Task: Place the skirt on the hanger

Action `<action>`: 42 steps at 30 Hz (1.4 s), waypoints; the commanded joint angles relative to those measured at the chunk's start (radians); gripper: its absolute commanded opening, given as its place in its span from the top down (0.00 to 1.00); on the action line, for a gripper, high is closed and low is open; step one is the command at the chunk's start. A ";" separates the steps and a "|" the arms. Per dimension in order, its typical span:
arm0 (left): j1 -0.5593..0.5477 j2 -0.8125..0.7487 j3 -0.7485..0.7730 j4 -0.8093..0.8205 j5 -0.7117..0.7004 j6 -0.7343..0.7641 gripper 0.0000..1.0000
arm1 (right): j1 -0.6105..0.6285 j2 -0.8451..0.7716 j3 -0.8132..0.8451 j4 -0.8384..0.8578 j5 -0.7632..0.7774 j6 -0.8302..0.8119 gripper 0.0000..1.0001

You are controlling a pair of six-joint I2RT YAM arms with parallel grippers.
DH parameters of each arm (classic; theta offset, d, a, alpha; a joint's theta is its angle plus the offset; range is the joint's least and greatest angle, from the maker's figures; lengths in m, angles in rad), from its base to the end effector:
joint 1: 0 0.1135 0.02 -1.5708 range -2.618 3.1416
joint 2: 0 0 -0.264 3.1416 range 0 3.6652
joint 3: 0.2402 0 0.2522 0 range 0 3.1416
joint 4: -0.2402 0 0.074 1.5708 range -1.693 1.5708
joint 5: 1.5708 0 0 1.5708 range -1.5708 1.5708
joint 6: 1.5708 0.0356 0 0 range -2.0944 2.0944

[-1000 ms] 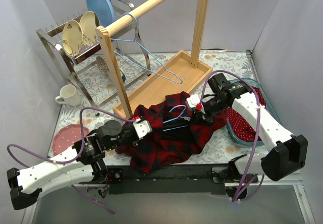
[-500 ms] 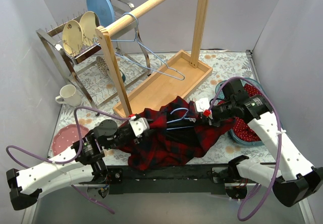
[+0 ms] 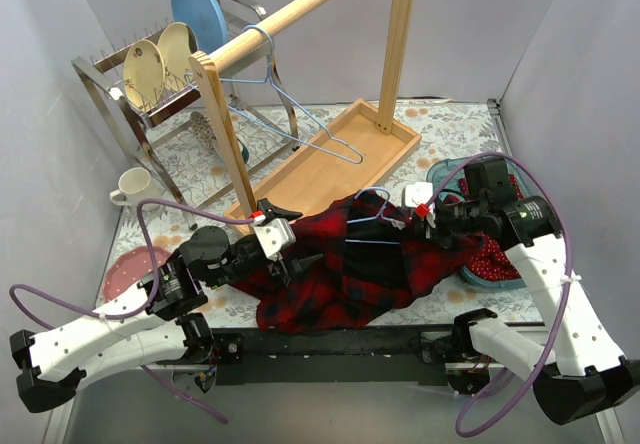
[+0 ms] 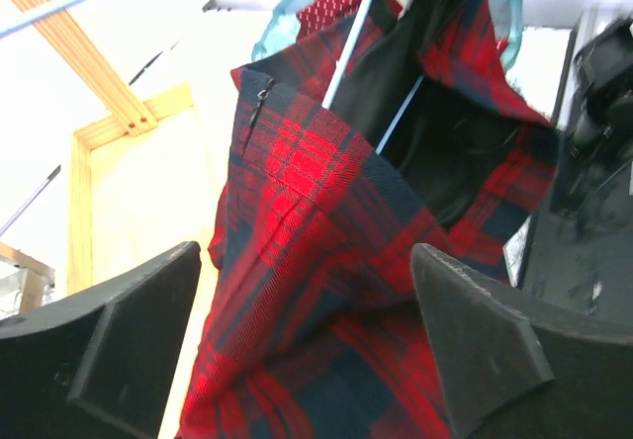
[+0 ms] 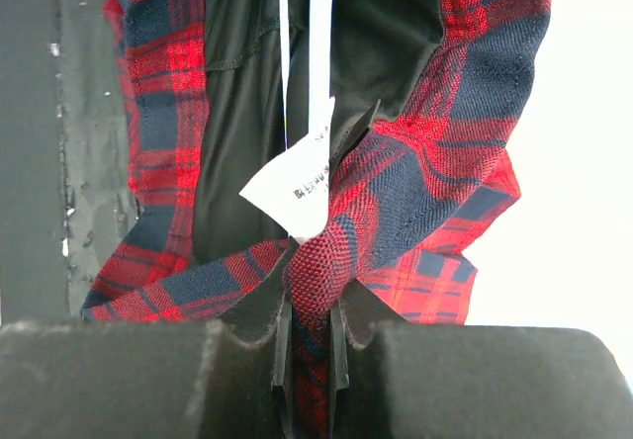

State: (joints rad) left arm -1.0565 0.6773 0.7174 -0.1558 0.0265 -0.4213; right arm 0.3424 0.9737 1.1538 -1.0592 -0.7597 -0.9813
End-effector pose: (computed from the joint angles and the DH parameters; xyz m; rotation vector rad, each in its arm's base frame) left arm 0.0806 -0.1445 0.3361 0.5881 1.7203 -1.1081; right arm 0.1476 0.0787 0.3579 -1.6029 1.5422 0.5854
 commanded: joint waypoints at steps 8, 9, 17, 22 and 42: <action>0.003 -0.036 0.068 -0.033 -0.069 -0.036 0.09 | -0.137 -0.084 0.034 -0.013 0.008 0.015 0.99; 0.003 -0.044 0.063 -0.034 -0.076 -0.043 0.08 | -0.146 -0.087 0.032 -0.016 0.017 0.013 0.99; 0.003 -0.153 -0.035 -0.025 -0.128 -0.085 0.02 | -0.270 -0.110 0.001 0.007 0.105 0.039 0.99; 0.003 -0.203 -0.096 -0.019 -0.114 -0.112 0.02 | -0.319 -0.076 0.058 0.041 0.171 0.082 0.99; -0.037 0.282 -0.165 0.441 -0.228 -0.683 0.02 | -0.322 0.042 0.250 0.130 0.151 0.233 0.99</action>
State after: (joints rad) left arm -1.0618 0.8482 0.5526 0.1375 -0.0708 -0.8940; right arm 0.0261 1.0595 1.3525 -1.0134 -0.5774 -0.7815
